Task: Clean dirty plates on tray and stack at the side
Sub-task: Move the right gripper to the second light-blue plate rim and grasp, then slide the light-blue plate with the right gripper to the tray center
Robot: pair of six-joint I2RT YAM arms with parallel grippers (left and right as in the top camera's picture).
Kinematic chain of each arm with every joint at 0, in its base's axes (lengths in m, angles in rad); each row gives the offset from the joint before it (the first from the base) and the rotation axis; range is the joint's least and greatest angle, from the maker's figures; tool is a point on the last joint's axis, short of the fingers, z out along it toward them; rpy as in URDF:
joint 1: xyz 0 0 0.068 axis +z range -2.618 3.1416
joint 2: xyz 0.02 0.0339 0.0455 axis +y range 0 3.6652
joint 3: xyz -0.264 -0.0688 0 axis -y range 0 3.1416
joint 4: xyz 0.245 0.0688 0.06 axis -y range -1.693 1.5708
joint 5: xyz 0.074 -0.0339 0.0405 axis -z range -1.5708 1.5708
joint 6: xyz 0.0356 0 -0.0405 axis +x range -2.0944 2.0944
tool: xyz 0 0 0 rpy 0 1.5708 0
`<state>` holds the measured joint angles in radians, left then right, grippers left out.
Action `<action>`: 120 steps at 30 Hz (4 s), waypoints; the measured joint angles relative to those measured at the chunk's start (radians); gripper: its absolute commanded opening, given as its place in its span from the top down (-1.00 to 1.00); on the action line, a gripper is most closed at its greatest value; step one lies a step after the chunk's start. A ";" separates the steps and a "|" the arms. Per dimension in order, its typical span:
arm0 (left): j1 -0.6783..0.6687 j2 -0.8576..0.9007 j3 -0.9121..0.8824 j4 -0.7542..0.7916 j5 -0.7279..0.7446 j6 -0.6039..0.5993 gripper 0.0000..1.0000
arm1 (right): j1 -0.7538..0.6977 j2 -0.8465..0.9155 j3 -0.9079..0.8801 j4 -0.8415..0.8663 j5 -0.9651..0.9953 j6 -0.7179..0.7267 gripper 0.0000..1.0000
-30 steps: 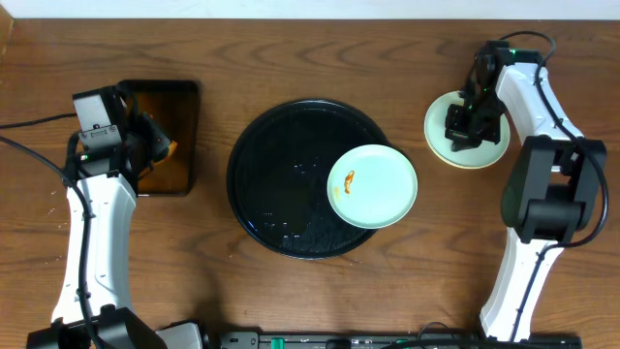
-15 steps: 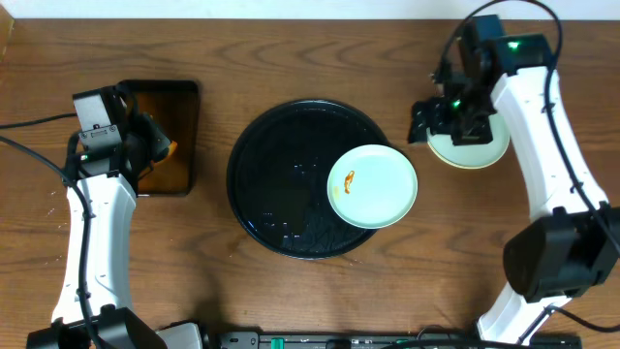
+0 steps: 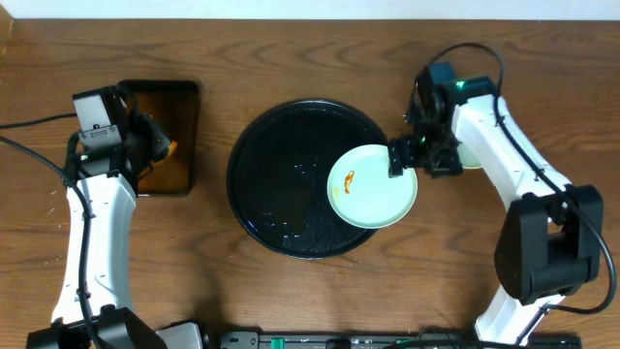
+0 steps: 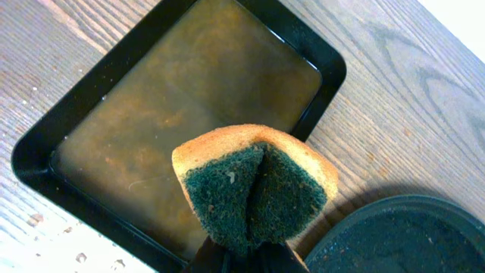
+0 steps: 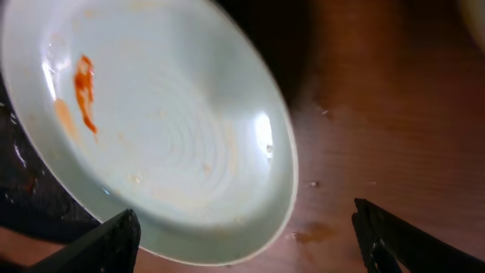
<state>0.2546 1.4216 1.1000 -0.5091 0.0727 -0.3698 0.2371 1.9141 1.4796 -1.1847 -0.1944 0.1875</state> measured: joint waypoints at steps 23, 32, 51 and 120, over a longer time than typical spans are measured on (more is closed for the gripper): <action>0.000 0.000 0.000 0.000 0.000 0.000 0.84 | 0.000 0.002 -0.166 0.118 -0.068 0.072 0.17; 0.000 0.000 0.000 0.000 0.000 0.000 0.84 | 0.011 0.002 -0.197 0.201 -0.084 0.088 0.52; 0.000 0.000 0.000 0.000 0.000 0.000 0.84 | 0.167 0.000 -0.245 0.430 -0.197 0.173 0.87; 0.000 0.000 0.000 -0.001 0.000 0.000 0.84 | 0.242 0.000 -0.214 0.568 0.100 0.138 0.03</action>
<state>0.2543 1.4216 1.1000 -0.5098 0.0727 -0.3698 0.4793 1.9144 1.2655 -0.6163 -0.0948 0.3252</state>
